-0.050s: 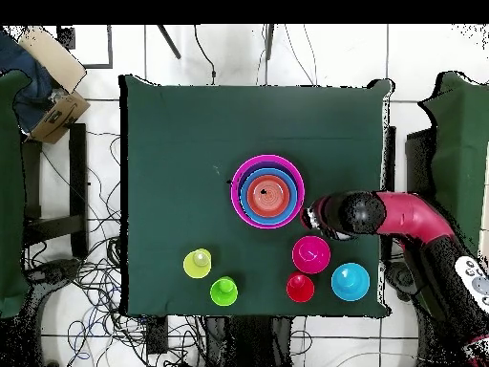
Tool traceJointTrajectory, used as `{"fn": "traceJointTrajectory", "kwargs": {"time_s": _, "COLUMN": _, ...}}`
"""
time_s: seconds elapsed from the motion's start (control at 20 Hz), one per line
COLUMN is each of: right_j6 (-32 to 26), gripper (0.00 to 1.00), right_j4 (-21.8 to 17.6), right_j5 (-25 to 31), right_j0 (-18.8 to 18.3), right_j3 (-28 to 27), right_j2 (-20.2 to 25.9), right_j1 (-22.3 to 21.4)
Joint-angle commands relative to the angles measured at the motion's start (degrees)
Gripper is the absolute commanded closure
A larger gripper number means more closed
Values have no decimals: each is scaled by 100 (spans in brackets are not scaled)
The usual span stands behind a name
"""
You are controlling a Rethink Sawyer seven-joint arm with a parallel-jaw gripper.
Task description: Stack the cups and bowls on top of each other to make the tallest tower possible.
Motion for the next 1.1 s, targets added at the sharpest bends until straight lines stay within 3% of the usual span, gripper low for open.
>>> {"fn": "traceJointTrajectory", "kwargs": {"time_s": 0.05, "right_j6": -352, "gripper": 0, "right_j4": 182, "right_j5": 981, "right_j0": 672, "right_j3": -794, "right_j2": -246, "right_j1": -170}}
{"fn": "traceJointTrajectory", "kwargs": {"time_s": 1.1, "right_j6": -601, "gripper": 0, "right_j4": 372, "right_j5": 1937, "right_j0": 1011, "right_j3": -1491, "right_j2": -291, "right_j1": -190}}
